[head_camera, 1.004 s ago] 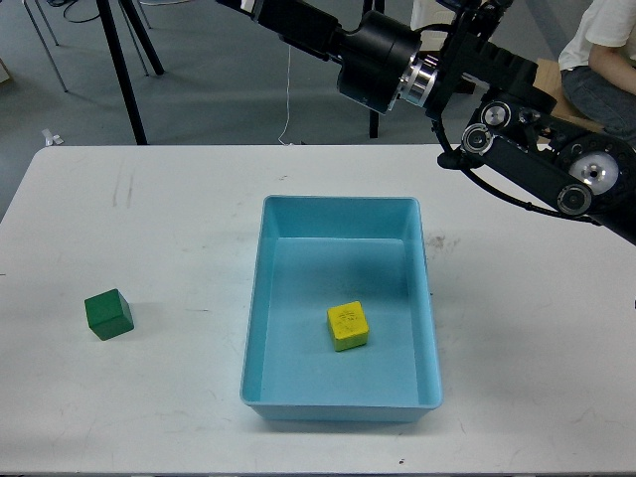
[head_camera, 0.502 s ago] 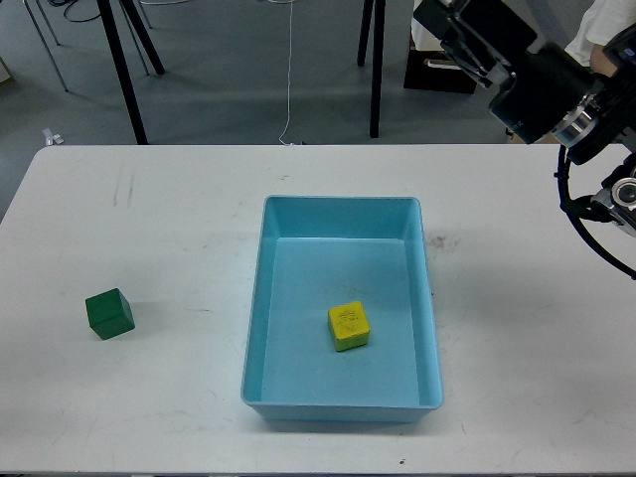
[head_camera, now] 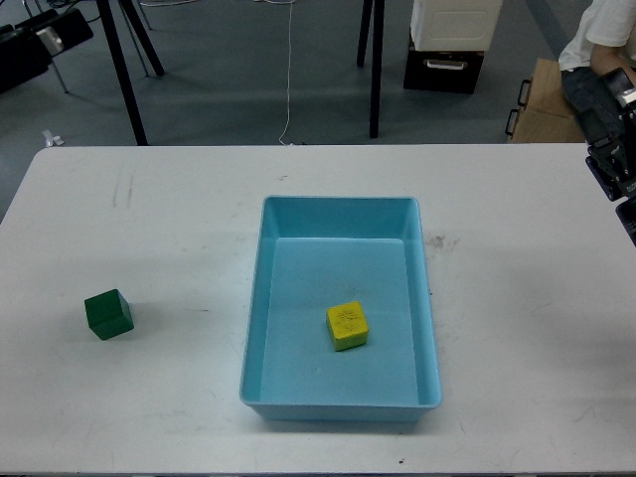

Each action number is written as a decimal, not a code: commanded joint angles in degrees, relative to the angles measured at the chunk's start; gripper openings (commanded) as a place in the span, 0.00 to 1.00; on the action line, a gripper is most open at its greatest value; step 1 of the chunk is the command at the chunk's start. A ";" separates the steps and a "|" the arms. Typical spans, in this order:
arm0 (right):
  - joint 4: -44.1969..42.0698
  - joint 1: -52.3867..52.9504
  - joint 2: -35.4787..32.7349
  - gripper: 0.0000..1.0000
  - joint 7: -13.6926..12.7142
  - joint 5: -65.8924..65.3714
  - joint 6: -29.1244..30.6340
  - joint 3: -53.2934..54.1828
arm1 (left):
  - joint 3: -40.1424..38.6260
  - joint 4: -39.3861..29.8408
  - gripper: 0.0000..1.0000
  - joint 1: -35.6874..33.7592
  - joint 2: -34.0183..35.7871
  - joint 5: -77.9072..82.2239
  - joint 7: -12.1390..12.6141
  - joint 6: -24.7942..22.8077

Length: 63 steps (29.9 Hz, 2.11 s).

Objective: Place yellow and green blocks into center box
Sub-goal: 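Withdraw the right gripper up and away from the box, then lower the left gripper onto the green cube and close on it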

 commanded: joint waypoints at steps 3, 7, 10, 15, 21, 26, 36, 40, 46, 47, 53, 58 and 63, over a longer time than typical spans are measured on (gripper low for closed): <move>-0.22 -3.80 -0.09 0.99 0.00 1.59 -2.40 -0.01 | 17.71 -0.30 1.00 -10.80 -0.65 10.10 0.01 0.01; -0.31 -4.85 -0.09 0.98 0.00 1.68 -4.24 0.08 | 25.02 -0.38 1.00 -12.04 -0.56 19.76 0.01 0.01; -0.31 -5.29 -0.09 0.98 0.00 1.94 -4.33 -0.01 | 29.50 -0.56 1.00 -12.57 -0.39 25.22 0.01 0.01; -0.31 -5.56 -0.09 0.98 0.00 2.03 -4.51 -0.09 | 38.81 -0.21 1.00 -16.17 -0.04 30.09 0.01 0.01; -0.31 -6.35 -0.08 0.98 0.00 2.03 -4.60 -0.01 | 46.56 2.51 1.00 -17.67 -0.12 30.09 0.01 0.01; -0.31 -6.70 0.00 0.98 0.00 2.03 -4.60 -0.09 | 50.69 7.61 1.00 -17.76 -0.57 30.09 0.01 0.01; -0.40 -7.32 0.00 0.98 0.00 2.03 -4.60 -0.18 | 57.03 14.37 1.00 -17.23 -0.65 30.09 0.01 0.01; -0.40 -7.41 0.62 0.98 0.00 2.03 -4.60 -0.10 | 57.03 18.59 1.00 -17.23 -1.09 30.09 0.01 0.01; -0.40 -7.58 0.79 0.98 0.00 2.03 -4.60 -0.09 | 57.20 19.65 1.00 -17.14 -1.53 30.09 0.01 0.01; -0.31 -7.58 0.79 0.98 0.00 2.03 -4.68 -0.09 | 57.55 19.83 1.00 -17.14 -1.62 30.09 0.01 0.01; -0.40 -8.11 0.88 0.98 0.00 2.03 -4.68 -0.09 | 61.42 23.95 0.99 -17.41 -1.62 30.09 0.01 0.01; -0.31 -8.37 0.88 0.98 0.00 2.03 -4.60 -0.09 | 62.30 25.02 0.97 -17.76 -1.71 30.09 0.01 0.01; -0.31 -8.46 1.06 0.98 0.00 2.03 -4.60 -0.09 | 62.04 25.10 0.95 -17.76 -2.06 30.09 0.01 0.01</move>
